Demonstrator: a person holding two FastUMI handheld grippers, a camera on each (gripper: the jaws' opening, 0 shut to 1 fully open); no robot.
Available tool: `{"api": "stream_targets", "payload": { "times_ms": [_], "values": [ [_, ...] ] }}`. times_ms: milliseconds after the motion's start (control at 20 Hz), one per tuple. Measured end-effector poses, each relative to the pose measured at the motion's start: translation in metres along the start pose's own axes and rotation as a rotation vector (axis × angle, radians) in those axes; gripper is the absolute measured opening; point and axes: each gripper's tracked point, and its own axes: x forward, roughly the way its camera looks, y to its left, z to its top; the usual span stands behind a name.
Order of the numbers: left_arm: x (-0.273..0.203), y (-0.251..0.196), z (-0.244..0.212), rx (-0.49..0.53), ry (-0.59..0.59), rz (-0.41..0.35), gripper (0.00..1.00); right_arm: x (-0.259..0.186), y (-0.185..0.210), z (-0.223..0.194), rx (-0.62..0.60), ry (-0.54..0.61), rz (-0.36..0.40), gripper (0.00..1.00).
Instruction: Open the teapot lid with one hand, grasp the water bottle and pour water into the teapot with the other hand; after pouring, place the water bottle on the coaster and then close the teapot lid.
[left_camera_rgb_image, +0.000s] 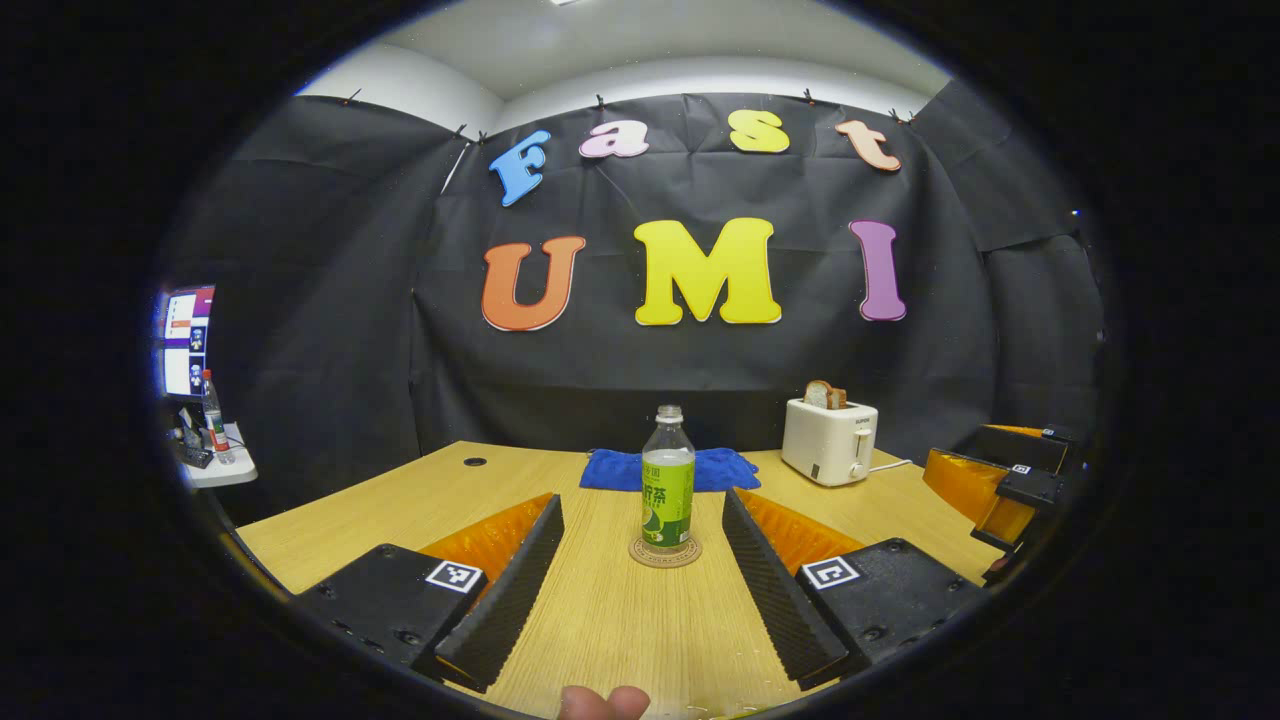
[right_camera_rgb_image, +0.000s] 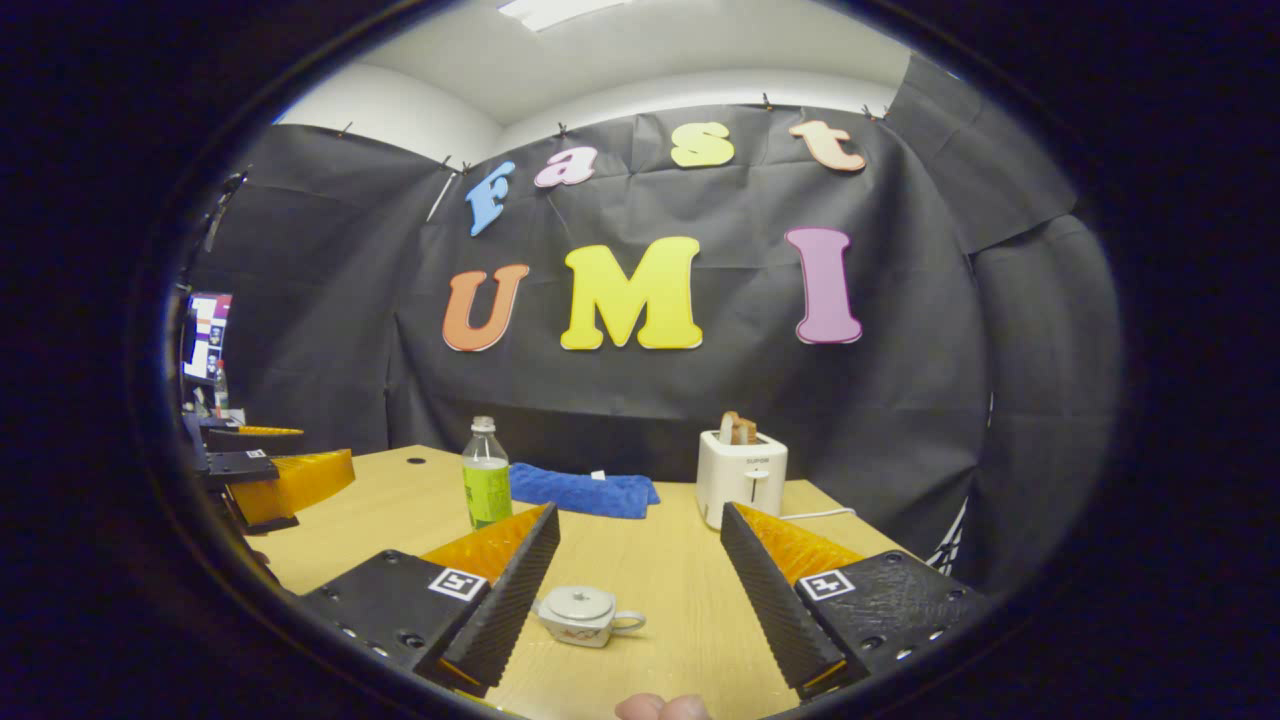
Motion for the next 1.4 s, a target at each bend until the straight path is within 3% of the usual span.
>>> {"api": "stream_targets", "payload": {
  "times_ms": [550,1400],
  "values": [
    [-0.035,-0.012,0.013,0.026,-0.047,-0.005,0.99,-0.044,0.014,-0.002,-0.003,0.021,-0.038,0.97],
    [-0.036,-0.001,0.009,0.021,-0.032,-0.002,1.0,-0.047,0.032,0.002,-0.006,0.001,-0.08,0.97]
  ]
}}
